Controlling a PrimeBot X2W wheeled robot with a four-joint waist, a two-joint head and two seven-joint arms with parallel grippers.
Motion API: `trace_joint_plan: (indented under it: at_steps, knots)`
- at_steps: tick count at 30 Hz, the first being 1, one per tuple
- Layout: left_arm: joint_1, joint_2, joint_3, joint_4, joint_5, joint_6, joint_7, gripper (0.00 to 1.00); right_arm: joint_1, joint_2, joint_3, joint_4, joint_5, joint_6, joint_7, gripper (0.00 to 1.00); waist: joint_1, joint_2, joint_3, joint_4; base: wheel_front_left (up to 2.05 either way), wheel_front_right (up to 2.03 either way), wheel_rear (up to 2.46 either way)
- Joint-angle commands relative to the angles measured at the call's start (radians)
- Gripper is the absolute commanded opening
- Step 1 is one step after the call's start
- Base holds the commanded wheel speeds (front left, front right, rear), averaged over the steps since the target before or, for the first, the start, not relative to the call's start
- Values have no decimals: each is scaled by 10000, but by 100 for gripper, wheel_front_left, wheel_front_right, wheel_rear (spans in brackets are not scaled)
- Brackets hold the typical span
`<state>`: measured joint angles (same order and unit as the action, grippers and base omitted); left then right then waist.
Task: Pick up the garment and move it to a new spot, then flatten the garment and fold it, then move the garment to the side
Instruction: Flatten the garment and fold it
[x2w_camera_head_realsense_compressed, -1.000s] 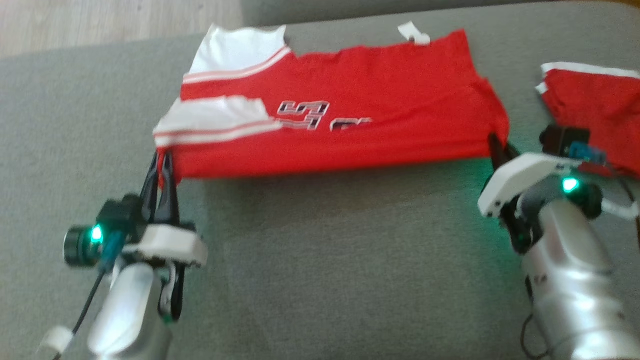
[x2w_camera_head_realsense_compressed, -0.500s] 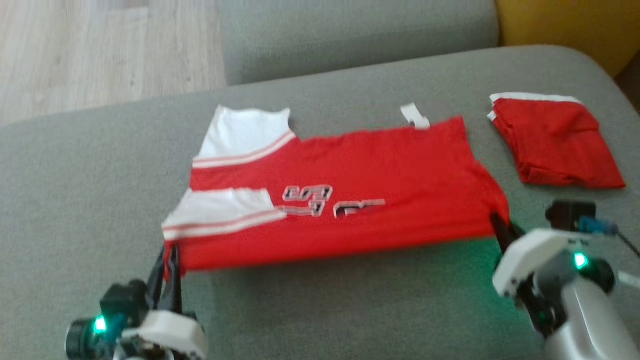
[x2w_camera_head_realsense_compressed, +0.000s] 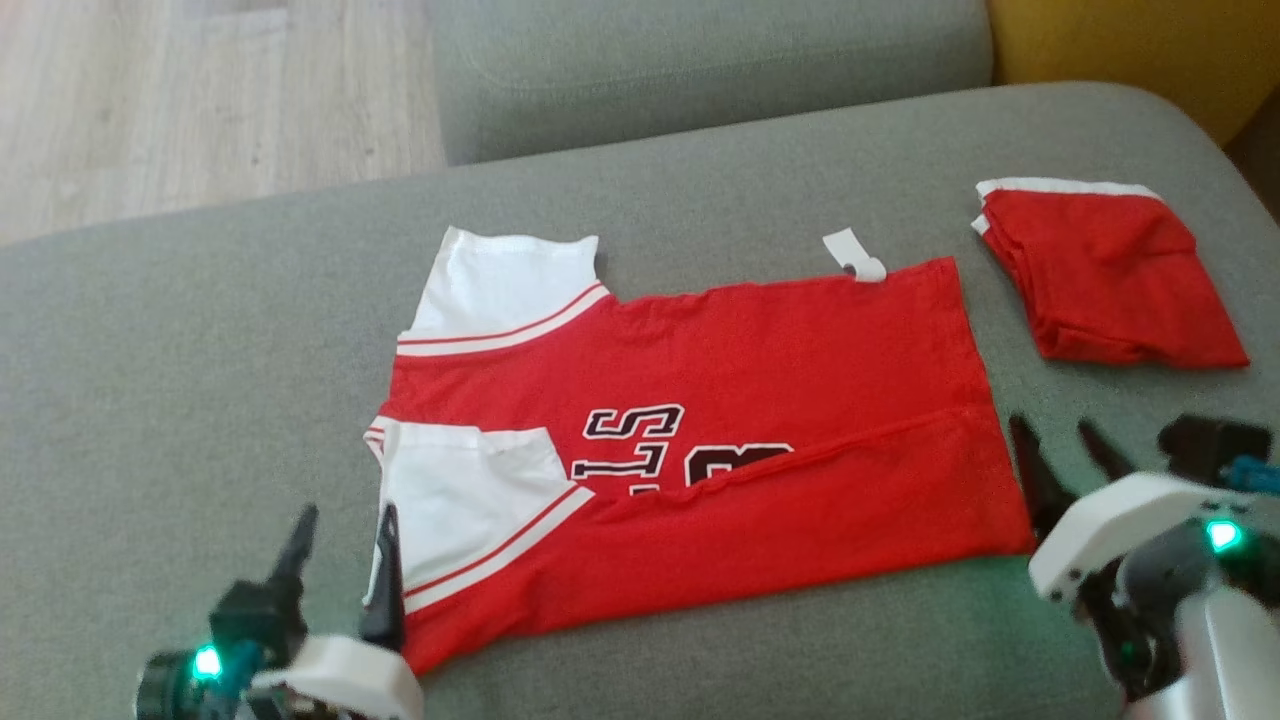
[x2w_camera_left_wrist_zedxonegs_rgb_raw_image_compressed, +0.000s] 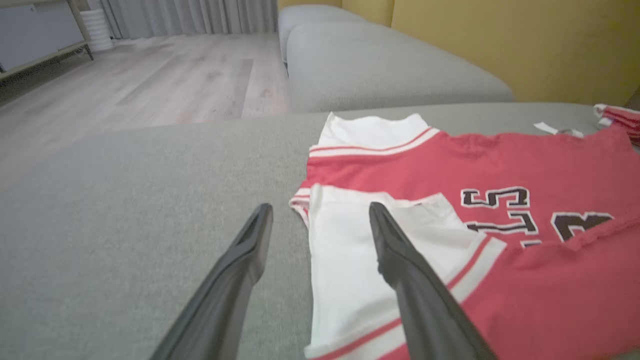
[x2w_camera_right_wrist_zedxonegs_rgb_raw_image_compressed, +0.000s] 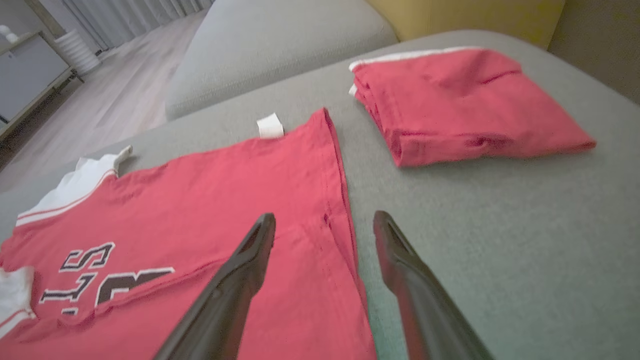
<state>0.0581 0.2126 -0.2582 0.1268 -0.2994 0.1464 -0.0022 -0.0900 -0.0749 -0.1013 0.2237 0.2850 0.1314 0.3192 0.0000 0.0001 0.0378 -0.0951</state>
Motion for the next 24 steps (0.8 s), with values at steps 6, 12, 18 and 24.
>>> trace_joint_plan:
  at_steps: [6, 12, 18, 24]
  knots:
    - [-1468, 90, 599, -606, 31, 39, -1016, 100, -1144, 28, 88, -1001, -338, -7, -1137, 100, 0, -1, 482, -78, 0, 0, 0]
    - [-3060, 332, 543, -562, 176, -341, -1199, 100, -2051, 57, 108, -1059, -406, -7, -1790, 100, 0, -1, 1190, -202, 0, 0, 0]
    - [-5639, 1041, 203, 245, 211, -1448, 7, 100, -3272, -64, 268, -790, -376, -7, -2054, 100, 0, -1, 2235, -417, 0, 0, 0]
    - [-8078, 1864, -369, 2213, -81, -2559, 1817, 100, -4426, -229, 772, -260, -366, -7, -2250, 100, 0, -1, 3110, -814, 0, 0, 0]
